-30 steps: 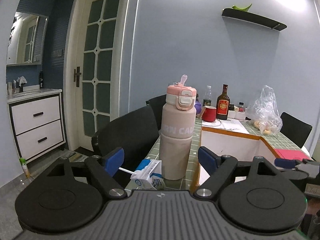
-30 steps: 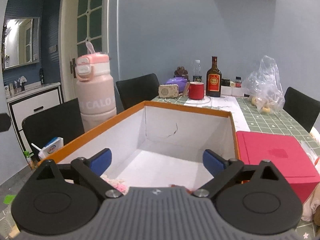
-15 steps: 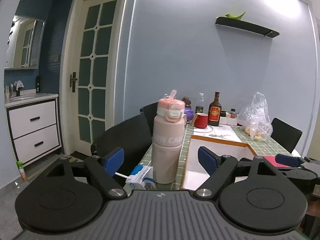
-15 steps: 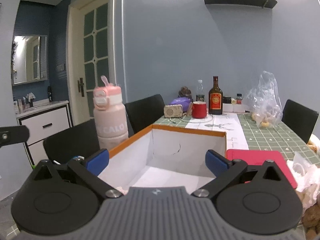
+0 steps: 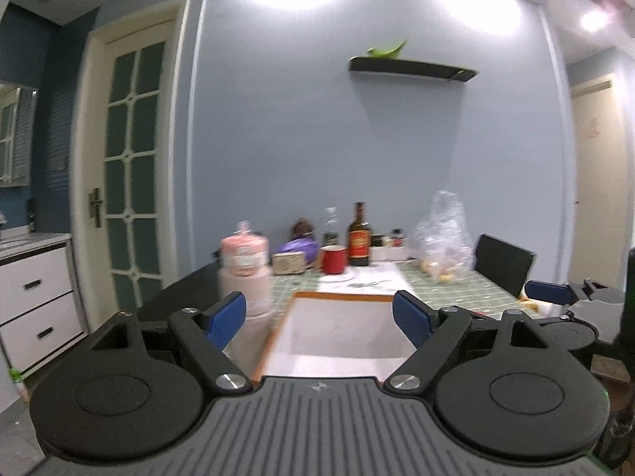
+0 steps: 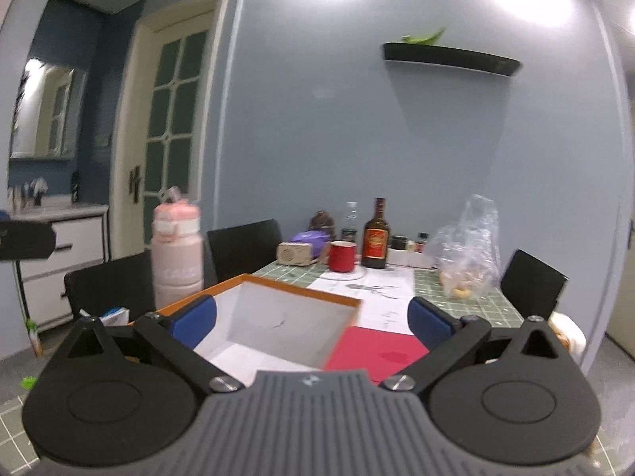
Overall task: Organize soft objects
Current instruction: 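Move the right gripper to the brown plush bear and grasp it, then lift the brown bear with the right gripper while the left gripper grasps it, then grasp the ribbon-tied clear plastic bag with the right gripper while the left holds the bear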
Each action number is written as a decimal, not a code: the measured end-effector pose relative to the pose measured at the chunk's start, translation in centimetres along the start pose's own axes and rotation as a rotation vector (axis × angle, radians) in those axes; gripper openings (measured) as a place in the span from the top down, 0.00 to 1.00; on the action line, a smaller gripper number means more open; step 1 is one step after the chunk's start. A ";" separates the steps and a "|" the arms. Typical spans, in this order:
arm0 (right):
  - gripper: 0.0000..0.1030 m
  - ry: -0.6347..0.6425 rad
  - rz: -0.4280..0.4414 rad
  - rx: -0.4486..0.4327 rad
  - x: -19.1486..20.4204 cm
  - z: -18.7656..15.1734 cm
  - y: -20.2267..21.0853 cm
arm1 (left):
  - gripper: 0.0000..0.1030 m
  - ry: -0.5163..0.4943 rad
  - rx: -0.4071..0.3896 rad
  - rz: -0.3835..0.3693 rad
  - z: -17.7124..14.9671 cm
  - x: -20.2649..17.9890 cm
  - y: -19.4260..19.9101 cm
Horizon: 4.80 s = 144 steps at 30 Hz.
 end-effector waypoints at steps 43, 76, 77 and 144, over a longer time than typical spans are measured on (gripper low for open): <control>0.03 -0.242 -0.316 0.282 -25.0 -11.4 -2.3 | 0.05 0.117 0.286 -0.422 -10.9 -23.9 -12.4; 0.56 -0.232 -0.135 0.431 -23.1 -12.8 -1.7 | 0.05 0.152 0.363 -0.358 -12.1 -21.5 -13.0; 0.59 -0.229 -0.129 0.430 -22.9 -12.8 -1.3 | 0.05 0.155 0.365 -0.355 -12.1 -21.4 -12.9; 0.03 0.070 0.042 0.388 -33.9 -9.7 0.0 | 0.22 0.127 0.499 -0.612 -11.3 -33.2 -14.9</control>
Point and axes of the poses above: each gripper's, at about its wrist camera, not at the fingertips, and y roughly against the way its jaws point, x to its left, z to its top, the point moved 5 cm from there along -y, roughly the way its jaws point, and after that the axes turned 11 degrees about -y, right-handed, at the moved point
